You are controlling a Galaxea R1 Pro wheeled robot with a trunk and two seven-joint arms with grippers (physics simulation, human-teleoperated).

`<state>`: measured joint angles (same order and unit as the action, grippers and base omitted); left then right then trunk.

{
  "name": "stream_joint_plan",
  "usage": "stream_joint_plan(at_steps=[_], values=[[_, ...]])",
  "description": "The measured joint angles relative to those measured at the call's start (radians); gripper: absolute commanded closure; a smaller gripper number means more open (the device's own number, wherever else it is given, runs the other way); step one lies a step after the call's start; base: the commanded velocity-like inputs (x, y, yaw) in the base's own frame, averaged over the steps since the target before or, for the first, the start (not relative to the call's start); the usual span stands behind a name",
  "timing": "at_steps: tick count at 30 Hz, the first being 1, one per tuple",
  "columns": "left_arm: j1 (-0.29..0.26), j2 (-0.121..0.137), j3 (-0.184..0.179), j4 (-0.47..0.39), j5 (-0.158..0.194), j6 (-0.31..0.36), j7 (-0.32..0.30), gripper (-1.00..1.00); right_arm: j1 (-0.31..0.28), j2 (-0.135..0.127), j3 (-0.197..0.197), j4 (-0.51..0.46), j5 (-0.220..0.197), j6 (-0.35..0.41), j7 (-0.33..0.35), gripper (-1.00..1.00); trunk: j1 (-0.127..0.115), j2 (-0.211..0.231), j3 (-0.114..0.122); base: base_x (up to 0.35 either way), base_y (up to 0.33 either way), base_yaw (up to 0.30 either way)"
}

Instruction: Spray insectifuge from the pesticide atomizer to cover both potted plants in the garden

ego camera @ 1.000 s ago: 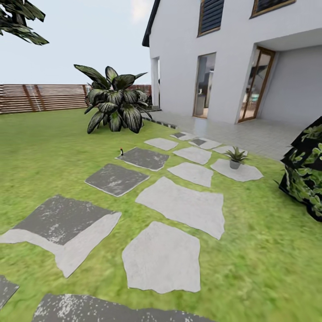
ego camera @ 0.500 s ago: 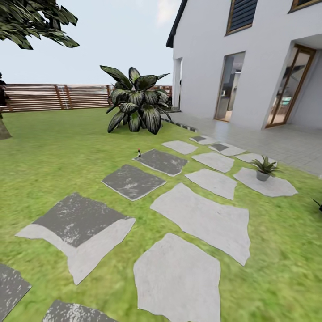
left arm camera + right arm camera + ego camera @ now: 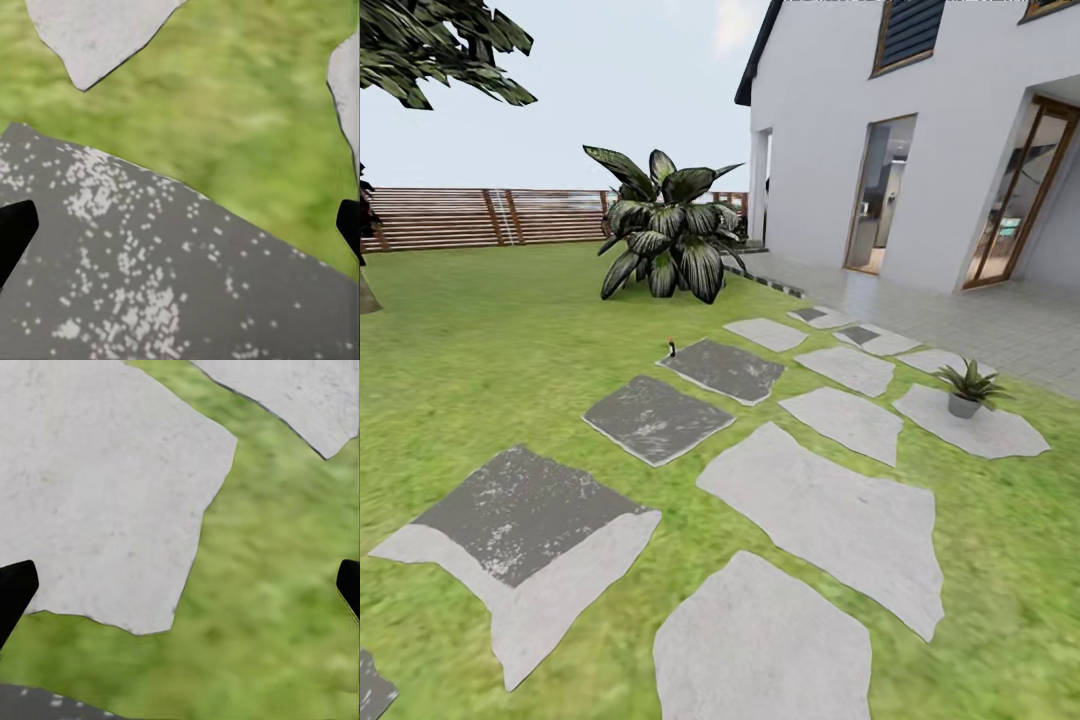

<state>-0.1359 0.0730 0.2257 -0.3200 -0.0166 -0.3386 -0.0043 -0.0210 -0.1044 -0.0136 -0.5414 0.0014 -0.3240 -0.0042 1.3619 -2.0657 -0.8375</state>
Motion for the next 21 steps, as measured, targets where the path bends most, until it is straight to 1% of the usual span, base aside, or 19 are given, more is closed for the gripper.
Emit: stream_joint_plan(at_steps=[21], values=[[0.0,0.001,0.0,0.001,0.0,0.0,0.0,-1.0,0.0,0.0,-0.004,0.002,0.0,0.0,-0.001,-1.0,0.0,0.0,0.0,0.338,0.0,0.0]])
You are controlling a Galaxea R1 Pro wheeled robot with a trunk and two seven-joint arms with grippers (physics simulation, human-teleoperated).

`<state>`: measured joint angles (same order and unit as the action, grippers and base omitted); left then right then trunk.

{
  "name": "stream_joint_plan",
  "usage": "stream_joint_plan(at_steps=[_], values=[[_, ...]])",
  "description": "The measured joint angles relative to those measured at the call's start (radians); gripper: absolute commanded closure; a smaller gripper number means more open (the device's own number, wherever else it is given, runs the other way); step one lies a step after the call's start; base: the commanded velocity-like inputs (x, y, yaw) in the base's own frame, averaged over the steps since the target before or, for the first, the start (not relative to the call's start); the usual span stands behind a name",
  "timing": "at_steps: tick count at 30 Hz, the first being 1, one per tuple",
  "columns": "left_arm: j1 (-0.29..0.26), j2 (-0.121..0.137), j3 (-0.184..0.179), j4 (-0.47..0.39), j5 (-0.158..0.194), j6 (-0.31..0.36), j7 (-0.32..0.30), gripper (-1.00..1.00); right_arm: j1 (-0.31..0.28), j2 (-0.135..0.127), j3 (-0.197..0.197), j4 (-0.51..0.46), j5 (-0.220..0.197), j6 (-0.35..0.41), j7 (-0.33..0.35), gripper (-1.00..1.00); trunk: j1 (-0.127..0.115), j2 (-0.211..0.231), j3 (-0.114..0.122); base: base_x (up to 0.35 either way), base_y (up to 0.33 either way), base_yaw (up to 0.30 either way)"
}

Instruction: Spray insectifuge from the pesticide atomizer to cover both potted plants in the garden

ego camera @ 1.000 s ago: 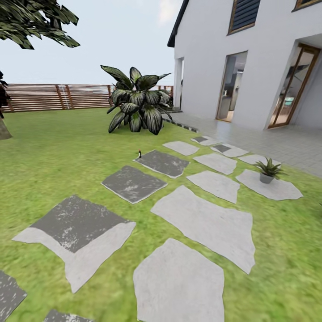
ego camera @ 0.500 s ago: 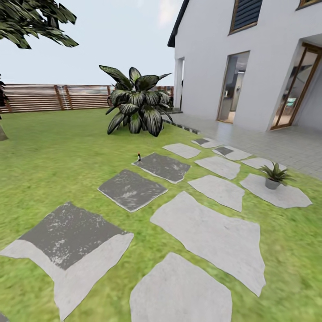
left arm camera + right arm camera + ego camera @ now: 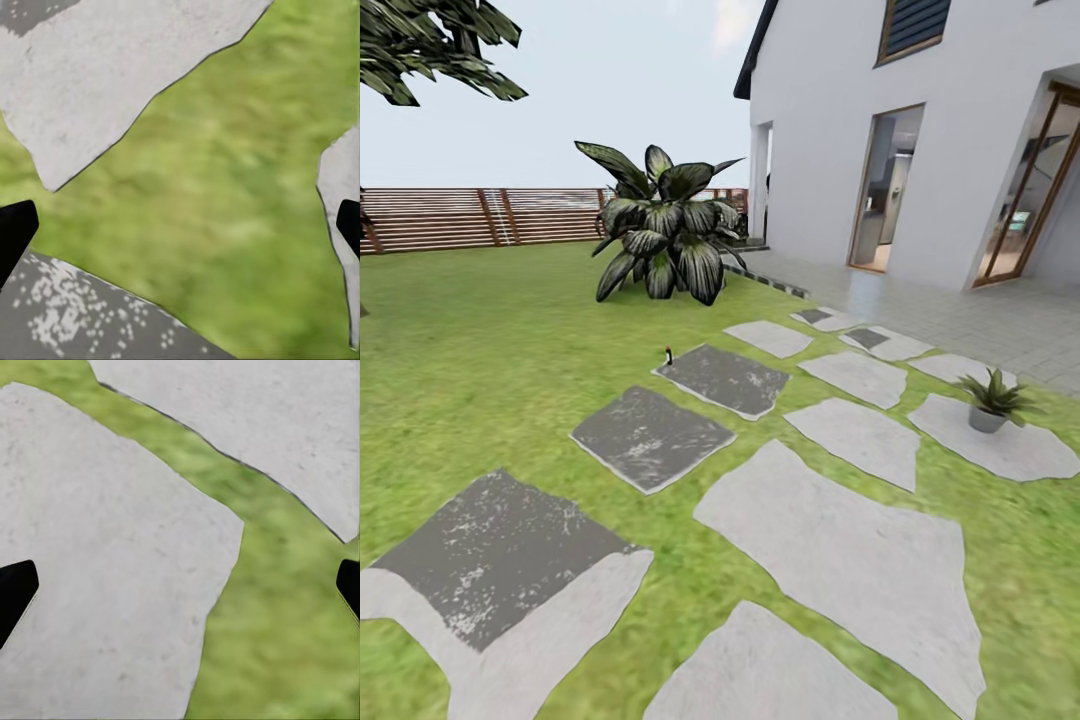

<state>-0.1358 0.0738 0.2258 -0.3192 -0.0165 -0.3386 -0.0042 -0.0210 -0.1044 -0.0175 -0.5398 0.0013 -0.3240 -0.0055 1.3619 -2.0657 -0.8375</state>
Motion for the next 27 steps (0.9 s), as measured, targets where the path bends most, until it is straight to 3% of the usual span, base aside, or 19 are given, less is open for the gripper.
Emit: stream_joint_plan(at_steps=[27], values=[[0.0,0.0,-0.002,0.005,0.0,0.0,0.0,-1.0,0.0,0.0,0.002,0.001,0.0,0.002,0.003,-1.0,0.0,0.0,0.0,0.338,0.0,0.0]])
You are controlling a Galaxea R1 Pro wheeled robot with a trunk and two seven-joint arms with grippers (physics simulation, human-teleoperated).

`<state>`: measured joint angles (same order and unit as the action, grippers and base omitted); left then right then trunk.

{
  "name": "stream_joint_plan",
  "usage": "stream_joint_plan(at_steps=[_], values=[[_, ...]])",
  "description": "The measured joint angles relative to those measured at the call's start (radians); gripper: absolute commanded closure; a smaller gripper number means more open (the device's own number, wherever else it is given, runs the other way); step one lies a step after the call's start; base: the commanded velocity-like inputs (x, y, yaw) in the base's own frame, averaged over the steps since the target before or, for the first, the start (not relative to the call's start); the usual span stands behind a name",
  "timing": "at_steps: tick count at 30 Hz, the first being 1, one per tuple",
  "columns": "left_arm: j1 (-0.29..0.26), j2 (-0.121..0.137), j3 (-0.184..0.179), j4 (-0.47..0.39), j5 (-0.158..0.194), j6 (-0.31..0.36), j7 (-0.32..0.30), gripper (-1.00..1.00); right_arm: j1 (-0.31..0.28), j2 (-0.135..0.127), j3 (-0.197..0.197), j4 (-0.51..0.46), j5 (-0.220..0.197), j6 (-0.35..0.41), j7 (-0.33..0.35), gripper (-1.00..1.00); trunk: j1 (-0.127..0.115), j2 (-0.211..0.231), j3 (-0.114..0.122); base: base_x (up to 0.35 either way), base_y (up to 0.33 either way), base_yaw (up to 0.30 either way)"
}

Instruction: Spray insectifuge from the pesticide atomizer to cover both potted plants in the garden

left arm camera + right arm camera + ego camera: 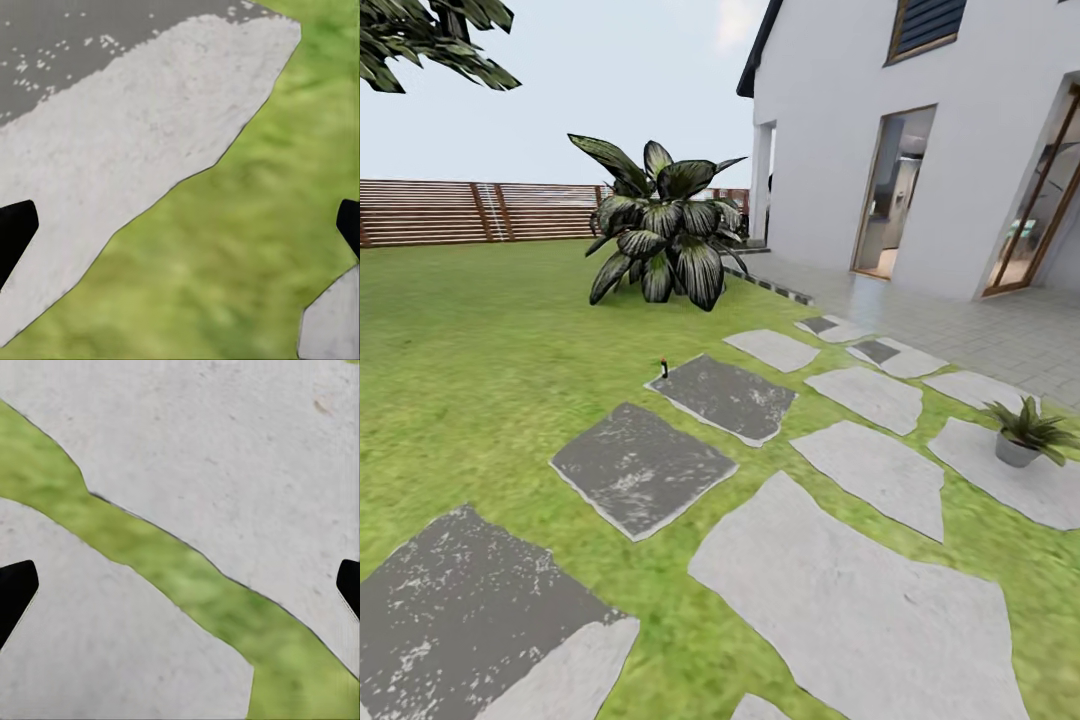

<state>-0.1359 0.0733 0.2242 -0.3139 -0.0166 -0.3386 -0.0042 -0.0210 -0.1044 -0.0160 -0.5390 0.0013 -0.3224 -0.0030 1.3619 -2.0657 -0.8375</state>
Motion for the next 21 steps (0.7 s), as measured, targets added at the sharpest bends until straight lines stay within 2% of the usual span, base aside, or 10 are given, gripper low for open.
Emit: stream_joint_plan(at_steps=[21], values=[[0.0,0.0,0.004,-0.001,0.0,0.0,0.0,-1.0,0.0,0.0,0.003,-0.002,-0.001,-0.001,-0.001,-1.0,0.0,0.0,0.0,0.338,0.0,0.0]])
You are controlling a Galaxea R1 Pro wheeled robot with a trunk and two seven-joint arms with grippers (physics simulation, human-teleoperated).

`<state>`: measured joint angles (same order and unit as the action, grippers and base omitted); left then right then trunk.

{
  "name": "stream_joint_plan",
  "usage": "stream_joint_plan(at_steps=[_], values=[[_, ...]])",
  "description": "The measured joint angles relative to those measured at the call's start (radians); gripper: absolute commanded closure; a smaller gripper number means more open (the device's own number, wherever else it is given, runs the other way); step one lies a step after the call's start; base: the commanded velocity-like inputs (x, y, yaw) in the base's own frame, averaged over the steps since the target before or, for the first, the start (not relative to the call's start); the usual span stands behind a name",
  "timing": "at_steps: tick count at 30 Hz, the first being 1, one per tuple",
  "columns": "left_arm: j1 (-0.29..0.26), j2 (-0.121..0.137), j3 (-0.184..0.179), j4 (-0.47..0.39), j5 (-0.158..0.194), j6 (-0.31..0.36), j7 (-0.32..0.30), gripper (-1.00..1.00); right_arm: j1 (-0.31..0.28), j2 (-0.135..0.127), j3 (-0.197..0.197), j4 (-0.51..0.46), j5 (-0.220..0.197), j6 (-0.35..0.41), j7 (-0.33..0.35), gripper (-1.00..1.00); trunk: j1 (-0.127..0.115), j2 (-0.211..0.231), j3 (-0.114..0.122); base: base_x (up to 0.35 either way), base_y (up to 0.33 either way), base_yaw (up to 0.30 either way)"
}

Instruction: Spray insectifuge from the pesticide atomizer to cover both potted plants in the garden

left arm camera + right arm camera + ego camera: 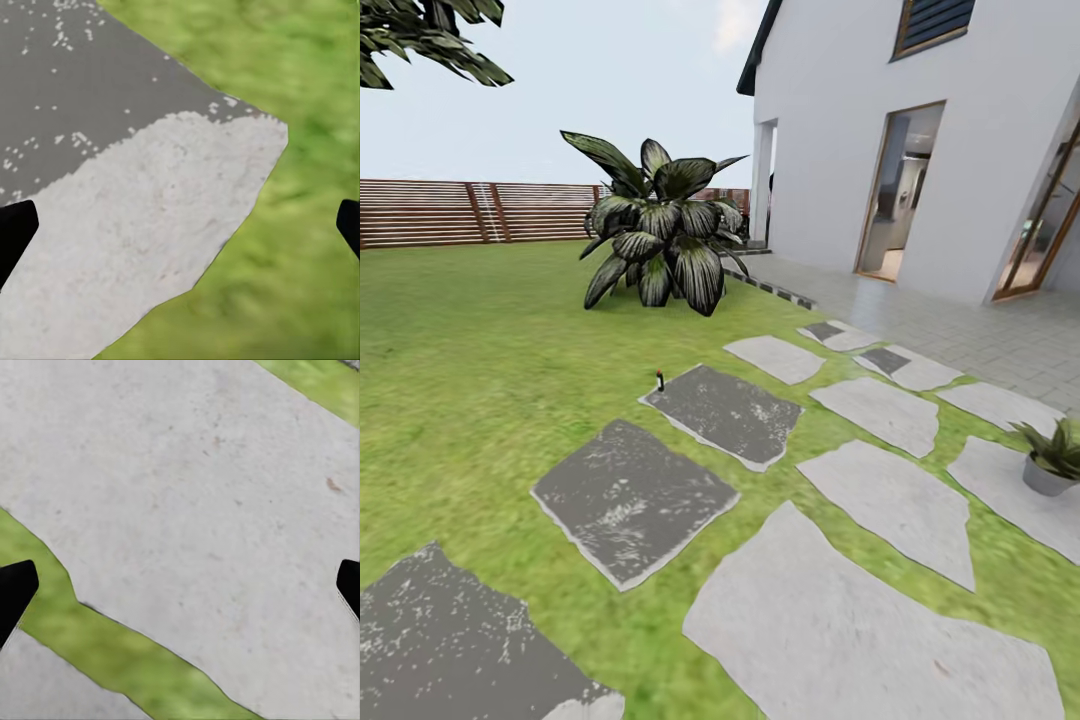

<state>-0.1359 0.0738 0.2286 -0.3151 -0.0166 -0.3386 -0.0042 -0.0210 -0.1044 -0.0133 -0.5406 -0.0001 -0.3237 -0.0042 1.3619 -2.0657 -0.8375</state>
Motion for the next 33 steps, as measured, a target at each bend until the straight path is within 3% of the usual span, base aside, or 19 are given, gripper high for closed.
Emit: stream_joint_plan(at_steps=[33], values=[[0.0,0.0,0.002,0.003,0.0,0.0,0.0,-1.0,0.0,0.0,0.0,0.0,0.001,0.0,0.001,-1.0,0.0,0.0,0.0,0.339,0.0,0.0]])
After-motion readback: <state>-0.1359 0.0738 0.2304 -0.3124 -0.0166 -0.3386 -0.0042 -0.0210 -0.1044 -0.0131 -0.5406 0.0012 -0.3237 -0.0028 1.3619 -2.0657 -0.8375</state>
